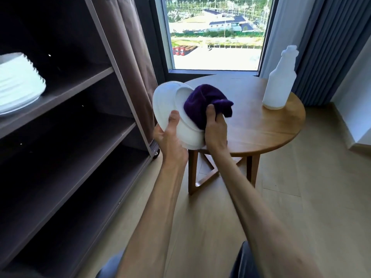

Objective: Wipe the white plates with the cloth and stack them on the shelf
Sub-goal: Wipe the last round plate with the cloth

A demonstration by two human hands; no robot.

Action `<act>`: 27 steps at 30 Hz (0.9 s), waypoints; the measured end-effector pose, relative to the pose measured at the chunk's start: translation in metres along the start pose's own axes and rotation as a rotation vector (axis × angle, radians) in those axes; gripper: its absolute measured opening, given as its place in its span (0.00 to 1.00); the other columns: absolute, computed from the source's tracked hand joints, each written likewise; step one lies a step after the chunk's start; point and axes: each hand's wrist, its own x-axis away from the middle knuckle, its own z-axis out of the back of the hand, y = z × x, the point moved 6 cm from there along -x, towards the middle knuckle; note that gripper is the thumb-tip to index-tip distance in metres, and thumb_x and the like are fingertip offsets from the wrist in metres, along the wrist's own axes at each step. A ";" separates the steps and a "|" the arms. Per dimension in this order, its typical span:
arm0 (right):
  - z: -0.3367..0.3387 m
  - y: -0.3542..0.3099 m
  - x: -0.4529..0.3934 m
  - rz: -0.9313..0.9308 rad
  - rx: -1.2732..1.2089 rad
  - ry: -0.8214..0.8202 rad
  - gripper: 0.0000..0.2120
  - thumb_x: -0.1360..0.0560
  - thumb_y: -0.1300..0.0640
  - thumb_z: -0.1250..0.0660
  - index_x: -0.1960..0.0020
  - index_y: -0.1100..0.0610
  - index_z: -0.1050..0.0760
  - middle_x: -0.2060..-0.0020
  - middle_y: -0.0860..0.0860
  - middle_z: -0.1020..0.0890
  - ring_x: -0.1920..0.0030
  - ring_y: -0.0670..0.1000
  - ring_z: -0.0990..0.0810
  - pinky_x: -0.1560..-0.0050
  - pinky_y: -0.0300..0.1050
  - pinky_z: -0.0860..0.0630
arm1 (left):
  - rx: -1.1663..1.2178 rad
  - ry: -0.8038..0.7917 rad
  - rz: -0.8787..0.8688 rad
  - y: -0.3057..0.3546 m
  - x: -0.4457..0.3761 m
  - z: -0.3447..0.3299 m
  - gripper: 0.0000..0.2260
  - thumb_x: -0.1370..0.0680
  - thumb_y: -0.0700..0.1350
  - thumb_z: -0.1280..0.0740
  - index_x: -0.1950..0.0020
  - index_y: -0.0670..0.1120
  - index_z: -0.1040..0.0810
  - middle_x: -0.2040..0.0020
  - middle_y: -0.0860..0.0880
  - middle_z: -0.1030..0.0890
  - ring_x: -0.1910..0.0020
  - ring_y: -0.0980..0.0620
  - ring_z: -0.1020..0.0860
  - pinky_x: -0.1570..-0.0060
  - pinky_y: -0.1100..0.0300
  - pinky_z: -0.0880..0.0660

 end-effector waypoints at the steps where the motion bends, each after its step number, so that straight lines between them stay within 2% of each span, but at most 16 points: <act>1: -0.001 0.004 0.009 -0.013 -0.078 0.039 0.20 0.17 0.39 0.45 0.36 0.52 0.27 0.43 0.48 0.20 0.41 0.47 0.22 0.33 0.52 0.27 | -0.010 0.017 -0.036 0.000 -0.003 -0.003 0.07 0.20 0.40 0.30 0.47 0.52 0.21 0.52 0.50 0.15 0.51 0.48 0.16 0.49 0.46 0.16; 3: -0.005 0.008 0.029 -0.033 -0.248 0.088 0.09 0.14 0.47 0.44 0.40 0.49 0.27 0.46 0.46 0.21 0.47 0.37 0.22 0.40 0.36 0.27 | -0.064 0.044 -0.109 0.000 -0.008 -0.011 0.07 0.20 0.42 0.28 0.43 0.46 0.19 0.49 0.46 0.16 0.49 0.46 0.16 0.50 0.49 0.16; 4: -0.007 0.009 0.037 -0.043 -0.295 0.087 0.07 0.14 0.50 0.44 0.43 0.47 0.28 0.48 0.45 0.21 0.50 0.34 0.22 0.44 0.33 0.27 | -0.090 0.046 -0.148 0.001 -0.008 -0.015 0.13 0.21 0.45 0.27 0.39 0.43 0.20 0.47 0.44 0.16 0.46 0.45 0.16 0.49 0.50 0.17; 6: -0.010 0.008 0.043 -0.042 -0.323 0.079 0.07 0.14 0.51 0.44 0.47 0.44 0.28 0.51 0.43 0.21 0.54 0.33 0.22 0.48 0.33 0.26 | -0.159 0.021 -0.233 0.002 -0.009 -0.021 0.22 0.22 0.49 0.27 0.33 0.39 0.23 0.42 0.41 0.17 0.43 0.44 0.17 0.50 0.56 0.17; 7: -0.008 0.003 0.043 -0.029 -0.328 0.082 0.08 0.14 0.52 0.44 0.48 0.43 0.28 0.52 0.44 0.21 0.55 0.34 0.21 0.49 0.34 0.26 | -0.199 0.007 -0.275 0.003 -0.009 -0.023 0.22 0.21 0.49 0.28 0.32 0.38 0.24 0.41 0.40 0.18 0.42 0.45 0.17 0.51 0.60 0.18; 10: 0.008 -0.006 0.027 0.011 -0.298 0.136 0.07 0.15 0.55 0.41 0.48 0.46 0.27 0.56 0.46 0.20 0.57 0.42 0.21 0.52 0.37 0.24 | -0.347 -0.042 -0.367 0.006 -0.012 -0.030 0.17 0.19 0.47 0.28 0.35 0.38 0.22 0.46 0.46 0.18 0.48 0.51 0.18 0.54 0.66 0.20; 12: 0.025 -0.008 0.003 -0.066 -0.240 0.198 0.06 0.15 0.56 0.42 0.50 0.51 0.28 0.60 0.48 0.24 0.60 0.45 0.24 0.55 0.39 0.27 | -0.488 -0.082 -0.426 0.009 -0.009 -0.035 0.10 0.19 0.46 0.29 0.40 0.44 0.22 0.51 0.53 0.21 0.53 0.55 0.20 0.58 0.70 0.21; 13: 0.033 -0.007 -0.010 -0.116 -0.193 0.227 0.07 0.15 0.55 0.42 0.49 0.53 0.27 0.60 0.48 0.24 0.59 0.47 0.25 0.54 0.42 0.28 | -0.543 -0.107 -0.450 0.011 -0.007 -0.036 0.08 0.19 0.46 0.29 0.43 0.47 0.24 0.54 0.56 0.23 0.54 0.57 0.21 0.60 0.71 0.22; 15: 0.051 -0.001 -0.037 -0.206 -0.054 0.241 0.15 0.16 0.50 0.43 0.40 0.60 0.25 0.54 0.51 0.21 0.54 0.51 0.24 0.46 0.48 0.28 | -0.648 -0.157 -0.515 0.015 -0.002 -0.038 0.09 0.19 0.48 0.29 0.43 0.49 0.26 0.55 0.61 0.26 0.54 0.57 0.22 0.61 0.73 0.23; 18: 0.067 0.008 -0.057 -0.329 0.203 0.143 0.23 0.18 0.47 0.42 0.33 0.62 0.25 0.41 0.57 0.19 0.44 0.56 0.22 0.38 0.49 0.30 | -0.802 -0.232 -0.625 0.020 -0.001 -0.040 0.13 0.20 0.48 0.28 0.39 0.44 0.22 0.57 0.63 0.28 0.54 0.68 0.22 0.61 0.73 0.23; 19: 0.070 0.007 -0.057 -0.349 0.343 0.083 0.23 0.19 0.46 0.42 0.34 0.61 0.24 0.39 0.58 0.19 0.40 0.59 0.22 0.36 0.50 0.30 | -0.839 -0.264 -0.652 0.021 -0.002 -0.042 0.13 0.20 0.48 0.28 0.40 0.42 0.20 0.58 0.61 0.27 0.55 0.69 0.22 0.62 0.72 0.22; 20: 0.073 0.005 -0.057 -0.353 0.517 0.025 0.23 0.20 0.45 0.41 0.36 0.60 0.24 0.39 0.58 0.20 0.37 0.61 0.23 0.35 0.50 0.31 | -0.879 -0.303 -0.684 0.020 -0.002 -0.043 0.12 0.21 0.47 0.27 0.42 0.41 0.19 0.57 0.58 0.25 0.57 0.66 0.21 0.62 0.68 0.20; 22: 0.077 -0.009 -0.059 -0.300 0.870 -0.024 0.19 0.22 0.44 0.39 0.41 0.57 0.23 0.40 0.58 0.20 0.36 0.62 0.23 0.36 0.51 0.30 | -0.982 -0.382 -0.758 0.019 -0.001 -0.044 0.10 0.22 0.45 0.26 0.46 0.39 0.16 0.54 0.49 0.19 0.56 0.56 0.18 0.61 0.58 0.17; 23: 0.080 -0.016 -0.060 -0.285 0.968 -0.028 0.16 0.22 0.45 0.38 0.44 0.56 0.24 0.41 0.58 0.19 0.37 0.61 0.22 0.38 0.51 0.29 | -1.029 -0.430 -0.785 0.016 -0.001 -0.045 0.09 0.22 0.44 0.26 0.47 0.38 0.15 0.50 0.45 0.16 0.55 0.50 0.17 0.59 0.57 0.17; 25: 0.088 -0.023 -0.064 -0.288 1.039 -0.038 0.16 0.23 0.43 0.36 0.46 0.55 0.25 0.46 0.56 0.19 0.41 0.60 0.20 0.42 0.49 0.27 | -1.136 -0.521 -0.834 0.011 -0.002 -0.044 0.09 0.23 0.44 0.27 0.49 0.38 0.14 0.44 0.42 0.14 0.55 0.45 0.15 0.57 0.52 0.16; 27: 0.092 -0.032 -0.065 -0.277 1.067 -0.019 0.21 0.22 0.41 0.37 0.42 0.58 0.23 0.45 0.57 0.18 0.43 0.61 0.19 0.42 0.49 0.25 | -1.219 -0.576 -0.876 0.011 -0.002 -0.041 0.09 0.23 0.44 0.29 0.52 0.39 0.13 0.45 0.44 0.14 0.57 0.42 0.14 0.59 0.47 0.16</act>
